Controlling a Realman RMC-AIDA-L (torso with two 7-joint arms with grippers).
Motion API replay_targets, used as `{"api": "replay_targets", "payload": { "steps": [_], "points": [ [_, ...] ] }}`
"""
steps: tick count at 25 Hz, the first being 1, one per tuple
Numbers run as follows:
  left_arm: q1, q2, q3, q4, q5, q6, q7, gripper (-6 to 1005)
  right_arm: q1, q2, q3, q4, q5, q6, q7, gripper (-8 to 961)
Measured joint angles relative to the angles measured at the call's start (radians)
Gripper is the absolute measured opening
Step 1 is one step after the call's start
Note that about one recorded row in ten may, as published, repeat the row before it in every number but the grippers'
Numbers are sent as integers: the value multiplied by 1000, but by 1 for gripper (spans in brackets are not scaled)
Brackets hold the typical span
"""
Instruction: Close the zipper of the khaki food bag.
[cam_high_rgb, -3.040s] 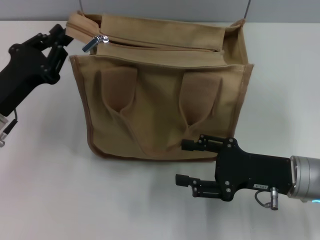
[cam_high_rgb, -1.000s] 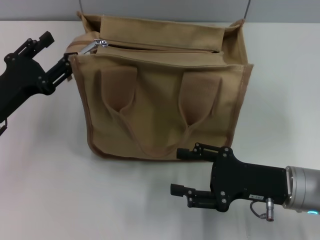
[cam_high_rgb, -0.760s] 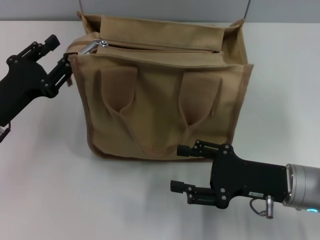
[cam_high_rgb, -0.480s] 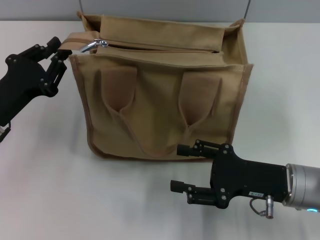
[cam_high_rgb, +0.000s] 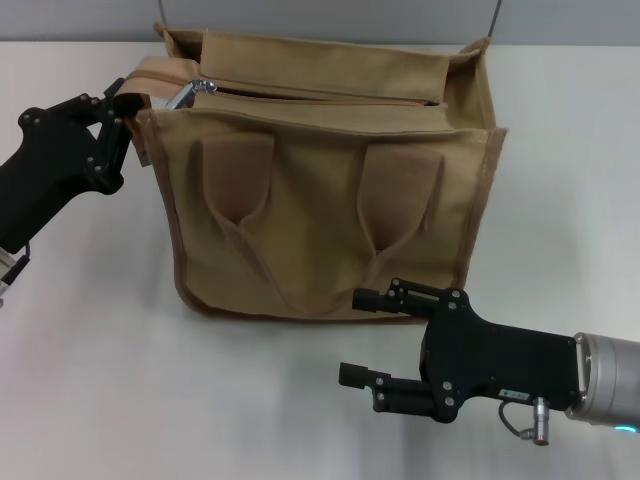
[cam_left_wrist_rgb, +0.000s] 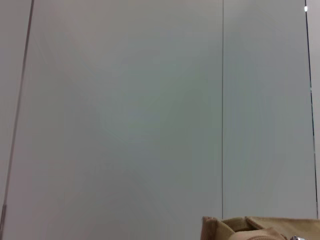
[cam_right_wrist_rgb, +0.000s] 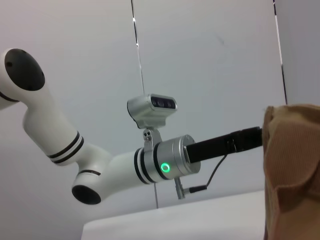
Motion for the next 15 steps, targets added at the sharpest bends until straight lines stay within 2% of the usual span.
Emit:
{"api": "replay_targets", "payload": {
  "steps": [5, 9, 11, 15],
  "points": [
    [-1, 0, -3, -3, 0, 25, -6, 33, -23, 0, 70, 31, 1, -135, -89, 730],
    [-1, -1, -4, -4, 0, 77, -9, 32, -37, 0, 253, 94, 15, -219, -150, 730],
    [-1, -1, -5, -5, -1, 110, -6, 32, -15, -1, 305, 103, 18, -235, -76, 730],
    [-2, -1, -5, -5, -2, 155, -11, 32, 65, -6, 312, 70, 18, -223, 238, 730]
  ]
}}
